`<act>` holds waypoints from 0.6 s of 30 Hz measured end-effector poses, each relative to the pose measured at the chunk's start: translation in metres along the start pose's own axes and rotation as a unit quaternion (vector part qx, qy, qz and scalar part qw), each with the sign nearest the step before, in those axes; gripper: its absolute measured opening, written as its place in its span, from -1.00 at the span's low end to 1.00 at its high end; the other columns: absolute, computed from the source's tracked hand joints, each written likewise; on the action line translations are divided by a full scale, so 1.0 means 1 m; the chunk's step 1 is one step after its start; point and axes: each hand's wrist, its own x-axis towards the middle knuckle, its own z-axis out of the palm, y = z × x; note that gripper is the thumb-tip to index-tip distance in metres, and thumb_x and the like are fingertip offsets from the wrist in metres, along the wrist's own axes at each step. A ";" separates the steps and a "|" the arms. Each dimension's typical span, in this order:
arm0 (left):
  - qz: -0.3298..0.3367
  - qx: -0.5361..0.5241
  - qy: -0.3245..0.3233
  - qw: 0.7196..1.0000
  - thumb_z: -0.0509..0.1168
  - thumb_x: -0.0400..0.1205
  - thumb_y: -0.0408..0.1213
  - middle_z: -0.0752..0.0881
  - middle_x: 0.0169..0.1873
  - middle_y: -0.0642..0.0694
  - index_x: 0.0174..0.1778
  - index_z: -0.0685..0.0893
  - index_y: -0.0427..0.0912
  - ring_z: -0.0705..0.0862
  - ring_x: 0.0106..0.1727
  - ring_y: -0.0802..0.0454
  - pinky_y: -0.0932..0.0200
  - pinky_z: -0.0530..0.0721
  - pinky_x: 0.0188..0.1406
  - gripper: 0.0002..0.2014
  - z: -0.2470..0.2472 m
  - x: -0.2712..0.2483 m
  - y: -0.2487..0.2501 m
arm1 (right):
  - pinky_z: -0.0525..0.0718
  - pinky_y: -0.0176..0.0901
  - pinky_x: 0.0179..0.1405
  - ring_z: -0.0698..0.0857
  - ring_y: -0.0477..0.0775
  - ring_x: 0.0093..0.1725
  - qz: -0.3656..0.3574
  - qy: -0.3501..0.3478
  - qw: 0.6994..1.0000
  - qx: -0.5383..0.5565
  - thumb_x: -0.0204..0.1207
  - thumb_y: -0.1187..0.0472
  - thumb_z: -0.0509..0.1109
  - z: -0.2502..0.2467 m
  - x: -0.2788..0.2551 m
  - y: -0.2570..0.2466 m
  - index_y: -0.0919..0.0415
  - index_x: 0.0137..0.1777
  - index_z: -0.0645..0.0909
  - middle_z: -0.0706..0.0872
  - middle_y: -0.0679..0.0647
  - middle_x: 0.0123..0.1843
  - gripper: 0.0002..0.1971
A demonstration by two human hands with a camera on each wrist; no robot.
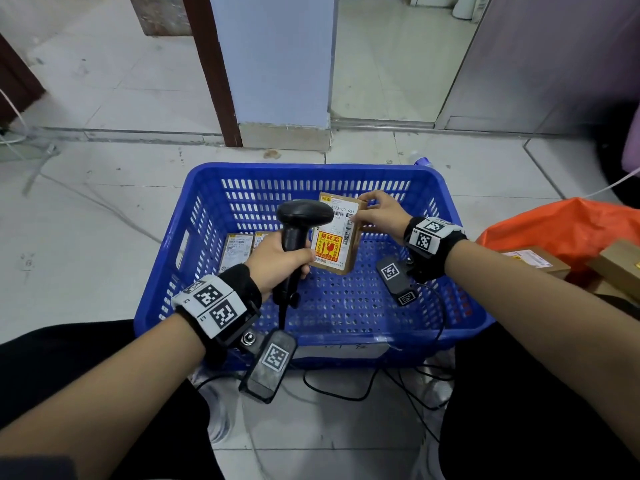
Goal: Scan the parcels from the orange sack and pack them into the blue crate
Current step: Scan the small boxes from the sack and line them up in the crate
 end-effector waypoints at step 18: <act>0.032 -0.006 0.057 0.998 0.35 0.62 -0.41 0.58 -0.40 -0.12 -0.06 0.57 -0.27 0.59 -0.43 0.10 0.20 0.64 -0.29 -0.92 -0.047 0.013 0.009 | 0.75 0.21 0.02 0.69 0.26 0.00 0.134 0.048 0.972 -0.186 0.51 0.28 0.50 0.032 0.083 0.086 0.15 0.05 0.37 0.66 0.24 0.09 -0.68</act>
